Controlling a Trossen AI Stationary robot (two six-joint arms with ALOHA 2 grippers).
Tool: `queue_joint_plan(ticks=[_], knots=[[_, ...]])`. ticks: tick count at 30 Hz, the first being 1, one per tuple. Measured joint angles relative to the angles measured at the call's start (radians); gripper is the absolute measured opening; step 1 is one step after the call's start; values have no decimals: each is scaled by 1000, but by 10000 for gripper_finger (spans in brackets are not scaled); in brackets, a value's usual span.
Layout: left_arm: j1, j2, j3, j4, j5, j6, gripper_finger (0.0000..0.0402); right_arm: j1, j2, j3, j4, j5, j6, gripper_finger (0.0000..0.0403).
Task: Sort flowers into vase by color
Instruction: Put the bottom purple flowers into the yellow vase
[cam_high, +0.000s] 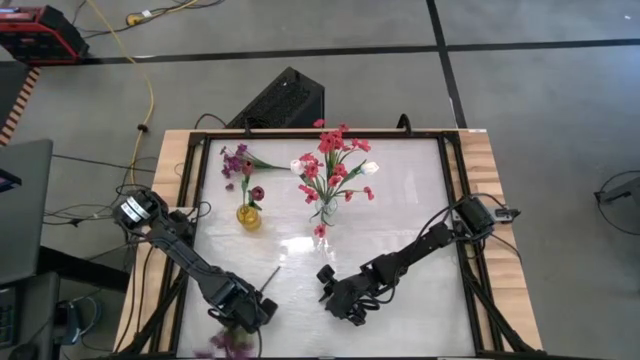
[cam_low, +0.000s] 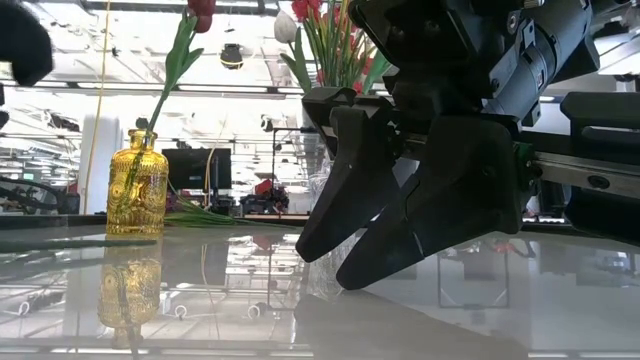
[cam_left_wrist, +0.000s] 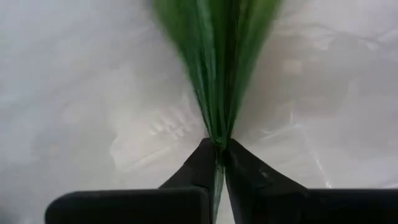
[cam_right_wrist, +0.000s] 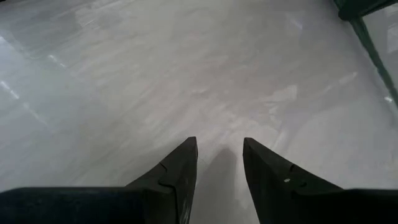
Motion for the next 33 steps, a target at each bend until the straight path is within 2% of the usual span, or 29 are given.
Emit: queue_joint_plan(ticks=[5, 9, 14, 18, 21, 24, 28, 33], knots=[[2, -33, 48, -11, -58, -124, 4, 0, 0, 0, 0, 0, 0, 159], [22, -148, 89, -10, -85, -301, 2, 0, 0, 0, 0, 0, 0, 159], [79, -392, 86, 21, 31, -659, 1, 0, 0, 0, 0, 0, 0, 159], [124, -616, 13, 137, 101, -909, 1, 0, 0, 0, 0, 0, 0, 159], [125, -797, -80, 281, 4, -1082, 0, 0, 0, 0, 0, 0, 0, 159], [126, -969, -169, 353, -169, -1256, 0, 0, 0, 0, 0, 0, 0, 159], [126, -1161, -308, 456, -315, -1325, 0, 0, 0, 0, 0, 0, 0, 159], [126, -1351, -464, 554, -431, -1314, 0, 0, 0, 0, 0, 0, 0, 159]])
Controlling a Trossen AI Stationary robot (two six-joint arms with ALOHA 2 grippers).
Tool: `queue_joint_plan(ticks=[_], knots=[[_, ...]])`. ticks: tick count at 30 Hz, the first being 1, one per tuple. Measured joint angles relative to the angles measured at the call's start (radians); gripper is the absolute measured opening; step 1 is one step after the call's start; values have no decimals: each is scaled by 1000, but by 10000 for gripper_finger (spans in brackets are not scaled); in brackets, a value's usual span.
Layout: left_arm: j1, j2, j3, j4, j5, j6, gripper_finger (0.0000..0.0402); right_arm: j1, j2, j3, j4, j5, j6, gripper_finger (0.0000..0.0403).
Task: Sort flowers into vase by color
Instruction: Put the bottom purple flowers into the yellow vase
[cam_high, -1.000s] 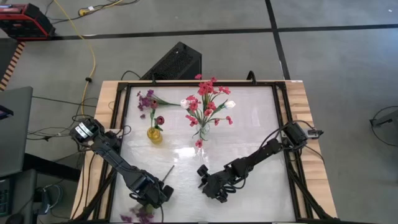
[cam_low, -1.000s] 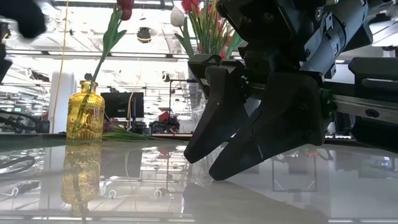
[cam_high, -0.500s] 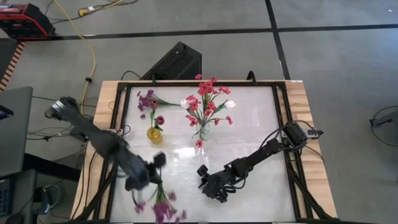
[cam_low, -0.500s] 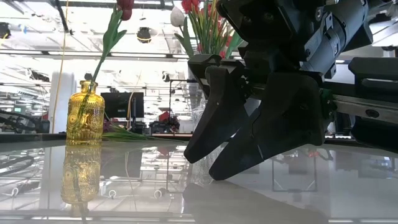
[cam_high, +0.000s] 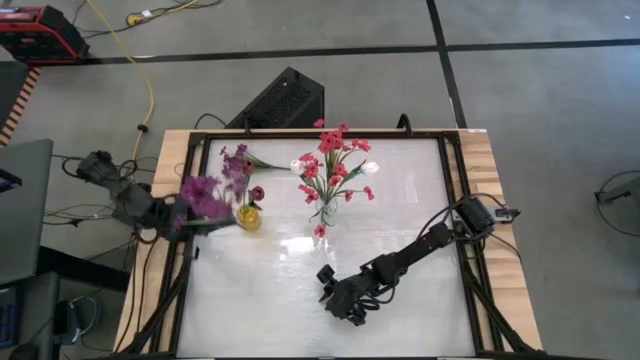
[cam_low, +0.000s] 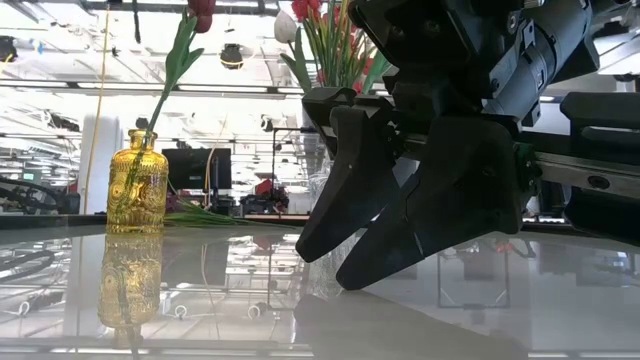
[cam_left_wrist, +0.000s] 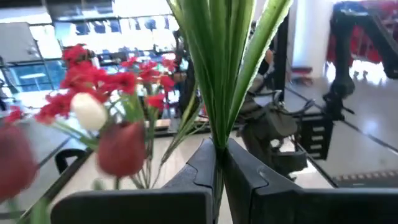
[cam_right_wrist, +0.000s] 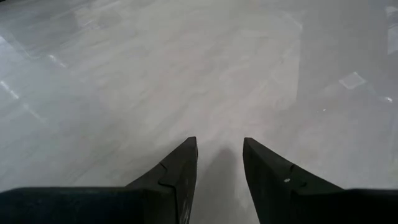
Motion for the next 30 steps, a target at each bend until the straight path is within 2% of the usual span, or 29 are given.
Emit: queue_joint_plan(ticks=[4, 7, 11, 13, 23, 30], knots=[[0, -117, -74, 24, -66, 15, 0, 0, 0, 0, 0, 0, 0, 159], [0, -172, -111, 21, -171, 18, 0, 0, 0, 0, 0, 0, 0, 159], [0, -210, -150, -2, -312, 7, 0, 0, 0, 0, 0, 0, 0, 159], [0, -211, -161, -21, -348, -12, 0, 0, 0, 0, 0, 0, 0, 159], [0, -210, -217, -44, -372, -118, 0, 0, 0, 0, 0, 0, 0, 159], [0, -210, -230, -88, -434, -154, 0, 0, 0, 0, 0, 0, 0, 159]])
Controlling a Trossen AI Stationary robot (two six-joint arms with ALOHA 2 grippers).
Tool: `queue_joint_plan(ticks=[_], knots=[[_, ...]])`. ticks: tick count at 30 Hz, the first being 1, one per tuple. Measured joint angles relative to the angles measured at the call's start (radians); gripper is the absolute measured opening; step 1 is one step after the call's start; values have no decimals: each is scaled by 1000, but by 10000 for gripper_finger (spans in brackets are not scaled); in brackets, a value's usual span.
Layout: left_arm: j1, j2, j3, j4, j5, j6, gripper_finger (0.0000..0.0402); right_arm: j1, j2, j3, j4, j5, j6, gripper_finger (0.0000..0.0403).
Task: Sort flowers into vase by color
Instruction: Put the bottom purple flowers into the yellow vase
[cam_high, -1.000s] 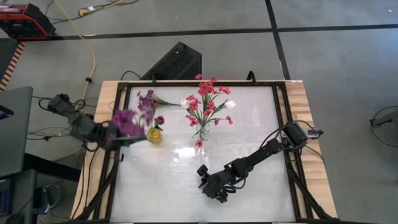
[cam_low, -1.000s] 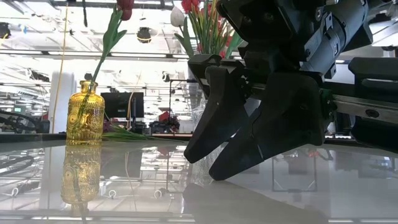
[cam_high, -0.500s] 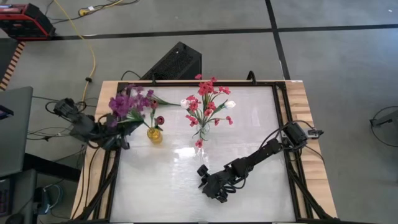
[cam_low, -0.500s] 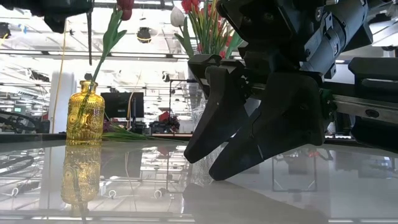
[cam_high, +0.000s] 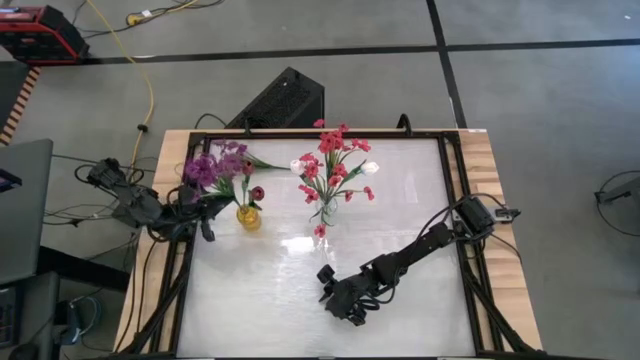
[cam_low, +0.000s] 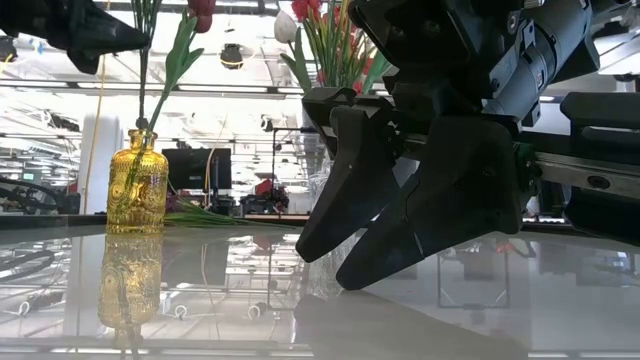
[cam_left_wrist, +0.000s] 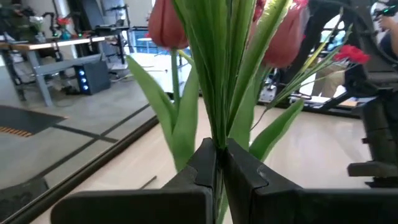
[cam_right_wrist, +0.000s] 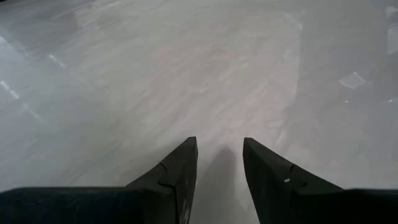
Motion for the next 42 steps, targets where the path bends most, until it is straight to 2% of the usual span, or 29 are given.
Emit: queue_joint_plan(ticks=[6, 17, 29, 32, 38, 42], knots=[[0, 0, 0, -27, -14, -27, 0, 0, 0, 0, 0, 0, 0, 159], [0, 1, -1, -151, -54, -193, 0, 0, 0, 0, 0, 0, 0, 159], [0, 1, -93, -136, -63, -285, 2, 0, 0, 0, 0, 0, 0, 159], [0, 1, -93, -134, -59, -284, 18, 0, 0, 0, 0, 0, 0, 159], [0, 1, -92, -140, -31, -275, 83, 0, 0, 0, 0, 0, 0, 159], [0, 1, -51, -218, 10, -303, 125, 0, 0, 0, 0, 0, 0, 159]])
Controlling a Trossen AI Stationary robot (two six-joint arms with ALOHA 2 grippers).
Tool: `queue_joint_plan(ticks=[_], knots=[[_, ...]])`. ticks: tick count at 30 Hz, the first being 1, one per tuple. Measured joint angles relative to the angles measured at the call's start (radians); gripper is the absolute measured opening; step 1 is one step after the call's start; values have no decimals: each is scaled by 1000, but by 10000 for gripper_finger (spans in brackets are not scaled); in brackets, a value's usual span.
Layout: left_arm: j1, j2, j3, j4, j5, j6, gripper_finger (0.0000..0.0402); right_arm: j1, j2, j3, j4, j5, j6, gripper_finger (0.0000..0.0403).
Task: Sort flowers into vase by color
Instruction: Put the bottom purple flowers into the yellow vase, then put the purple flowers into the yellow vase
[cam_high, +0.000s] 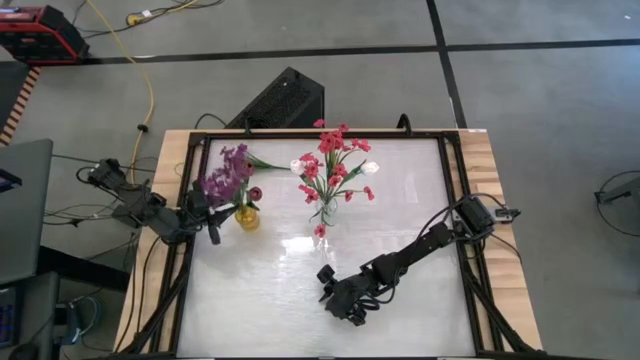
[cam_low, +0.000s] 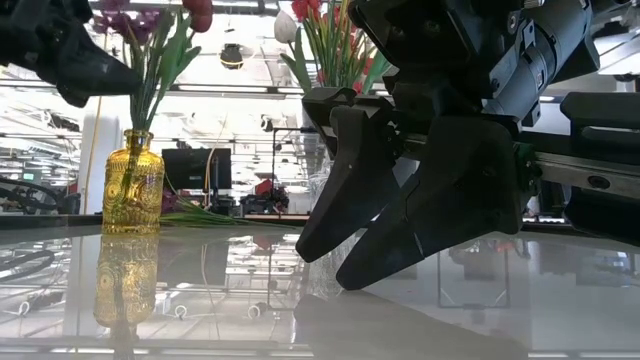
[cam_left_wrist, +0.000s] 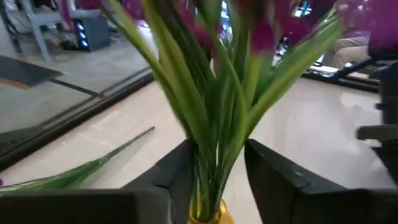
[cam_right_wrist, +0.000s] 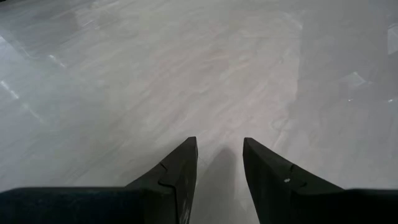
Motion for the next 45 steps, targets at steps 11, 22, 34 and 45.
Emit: queue_joint_plan(ticks=[11, 22, 34, 45], knots=[[0, 12, 220, -503, 280, -512, 162, 0, 0, 0, 0, 0, 0, 159], [8, 121, 463, -997, 197, -850, 162, 0, 0, 0, 0, 0, 0, 159], [168, 227, 667, -1138, -161, -788, 162, 0, 0, 0, 0, 0, 0, 159], [221, 259, 830, -970, -453, -541, 162, 0, 0, 0, 0, 0, 0, 159]])
